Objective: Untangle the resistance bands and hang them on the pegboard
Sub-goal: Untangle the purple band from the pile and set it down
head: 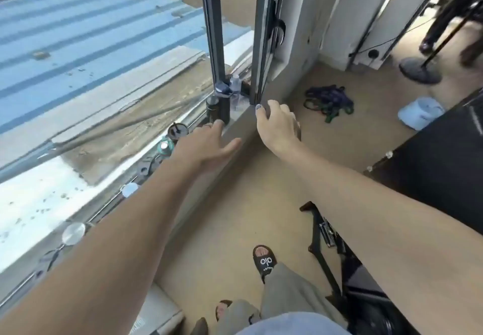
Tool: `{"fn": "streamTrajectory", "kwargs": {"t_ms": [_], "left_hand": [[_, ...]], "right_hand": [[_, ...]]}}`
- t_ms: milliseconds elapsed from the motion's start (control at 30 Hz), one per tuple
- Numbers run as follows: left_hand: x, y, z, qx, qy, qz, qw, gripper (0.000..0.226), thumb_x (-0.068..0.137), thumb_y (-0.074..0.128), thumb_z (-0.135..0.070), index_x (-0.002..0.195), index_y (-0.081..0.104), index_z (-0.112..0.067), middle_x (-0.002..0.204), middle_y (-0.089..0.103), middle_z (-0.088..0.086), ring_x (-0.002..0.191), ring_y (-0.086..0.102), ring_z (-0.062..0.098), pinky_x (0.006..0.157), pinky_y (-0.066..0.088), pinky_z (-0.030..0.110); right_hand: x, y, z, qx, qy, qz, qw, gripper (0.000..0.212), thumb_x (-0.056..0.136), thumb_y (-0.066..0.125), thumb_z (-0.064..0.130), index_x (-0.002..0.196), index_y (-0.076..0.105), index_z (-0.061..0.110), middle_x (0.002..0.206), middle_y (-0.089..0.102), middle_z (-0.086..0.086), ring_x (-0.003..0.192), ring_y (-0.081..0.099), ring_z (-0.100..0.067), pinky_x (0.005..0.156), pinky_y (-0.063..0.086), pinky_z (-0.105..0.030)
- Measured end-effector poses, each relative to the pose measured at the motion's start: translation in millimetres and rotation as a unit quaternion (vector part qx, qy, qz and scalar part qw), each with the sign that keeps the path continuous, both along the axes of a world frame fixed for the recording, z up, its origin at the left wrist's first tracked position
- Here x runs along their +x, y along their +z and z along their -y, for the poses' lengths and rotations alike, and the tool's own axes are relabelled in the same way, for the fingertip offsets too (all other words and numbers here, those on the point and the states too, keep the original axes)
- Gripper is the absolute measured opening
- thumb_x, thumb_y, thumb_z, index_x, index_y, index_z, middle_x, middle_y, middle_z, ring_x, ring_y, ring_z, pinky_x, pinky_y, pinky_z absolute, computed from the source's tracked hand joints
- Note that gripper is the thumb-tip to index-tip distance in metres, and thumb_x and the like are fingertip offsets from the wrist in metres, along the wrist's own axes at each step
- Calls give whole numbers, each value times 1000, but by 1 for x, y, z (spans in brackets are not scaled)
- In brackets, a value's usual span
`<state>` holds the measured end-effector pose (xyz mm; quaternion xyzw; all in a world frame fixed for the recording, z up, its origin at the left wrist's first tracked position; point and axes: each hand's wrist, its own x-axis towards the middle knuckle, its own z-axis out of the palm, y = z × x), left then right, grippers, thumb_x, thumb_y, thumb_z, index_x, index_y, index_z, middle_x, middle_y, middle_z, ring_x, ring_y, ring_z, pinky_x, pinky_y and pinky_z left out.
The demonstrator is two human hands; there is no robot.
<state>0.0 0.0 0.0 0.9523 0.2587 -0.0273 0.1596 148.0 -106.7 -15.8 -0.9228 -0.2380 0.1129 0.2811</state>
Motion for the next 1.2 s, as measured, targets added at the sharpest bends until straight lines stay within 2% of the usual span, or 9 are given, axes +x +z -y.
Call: {"fn": "streamTrajectory", "kwargs": {"t_ms": [300,433,533,633,967,1100,1200], "left_hand": [[106,-15,4,10,-41,-49,998,67,96,36,-68,140,42,-17,137,58,8,120,59,31,94,50,46],[175,-21,-4,15,-52,-49,997,66,96,37,-67,138,43,-16,131,61,9,116,60,30,92,50,44],[233,-25,-5,15,-73,-62,995,65,96,36,-68,134,44,-16,129,61,8,116,60,32,94,50,47],[293,-27,-2,17,-103,-66,992,60,97,35,-67,128,45,-16,124,61,5,110,61,30,87,50,45],[510,-42,-21,46,-226,-101,968,68,97,32,-68,144,38,-19,131,58,7,115,61,34,85,46,42],[613,-55,-35,56,-274,-91,956,64,100,33,-64,144,39,-17,136,57,9,120,59,34,82,42,41],[688,-62,-41,70,-304,-95,945,64,100,33,-62,144,39,-16,135,58,10,116,62,33,80,44,40]], "right_hand": [[96,-41,6,-41,-58,-39,997,50,108,31,47,145,48,18,145,50,-15,134,45,-37,108,33,-45],[164,-54,0,-51,-71,-53,995,52,108,29,47,147,47,18,145,50,-15,134,45,-36,108,32,-45],[218,-58,3,-46,-93,-55,993,51,108,30,46,146,48,18,144,51,-14,134,45,-36,109,31,-45],[270,-61,12,-41,-120,-59,990,50,108,31,46,144,49,16,143,52,-14,135,45,-36,109,32,-45],[442,-80,22,-33,-237,-81,968,49,108,32,43,143,51,15,143,53,-13,134,46,-35,108,33,-44],[518,-93,11,-28,-291,-87,952,48,107,33,42,143,50,15,143,54,-15,133,47,-36,109,34,-45],[573,-96,10,-30,-329,-96,939,50,107,34,42,146,49,16,146,53,-13,135,45,-35,110,34,-45]]}}
